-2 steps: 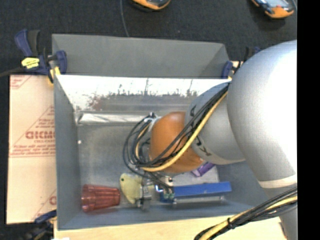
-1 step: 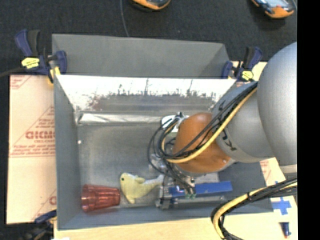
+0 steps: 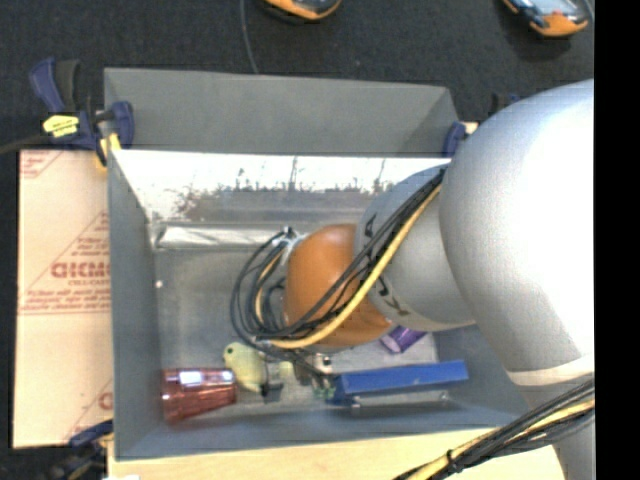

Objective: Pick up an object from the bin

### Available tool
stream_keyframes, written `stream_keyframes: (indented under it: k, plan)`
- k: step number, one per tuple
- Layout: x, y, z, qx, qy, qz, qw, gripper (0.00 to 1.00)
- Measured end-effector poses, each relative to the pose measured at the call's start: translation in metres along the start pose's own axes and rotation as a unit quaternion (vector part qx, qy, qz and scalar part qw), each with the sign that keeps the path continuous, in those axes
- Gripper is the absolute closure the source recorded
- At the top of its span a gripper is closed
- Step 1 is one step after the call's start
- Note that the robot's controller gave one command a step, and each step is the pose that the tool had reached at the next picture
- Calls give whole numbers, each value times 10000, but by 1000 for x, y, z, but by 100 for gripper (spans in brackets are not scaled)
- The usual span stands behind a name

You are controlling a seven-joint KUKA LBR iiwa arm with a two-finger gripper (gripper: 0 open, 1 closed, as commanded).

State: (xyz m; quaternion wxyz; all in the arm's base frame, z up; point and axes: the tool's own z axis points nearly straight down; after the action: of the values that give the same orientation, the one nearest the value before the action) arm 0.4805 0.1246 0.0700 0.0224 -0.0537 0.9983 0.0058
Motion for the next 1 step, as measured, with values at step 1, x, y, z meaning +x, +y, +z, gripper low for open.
stream_keyframes:
  k: [1]
  plan:
    - [0, 0, 0, 0, 0, 2, 10000, 100]
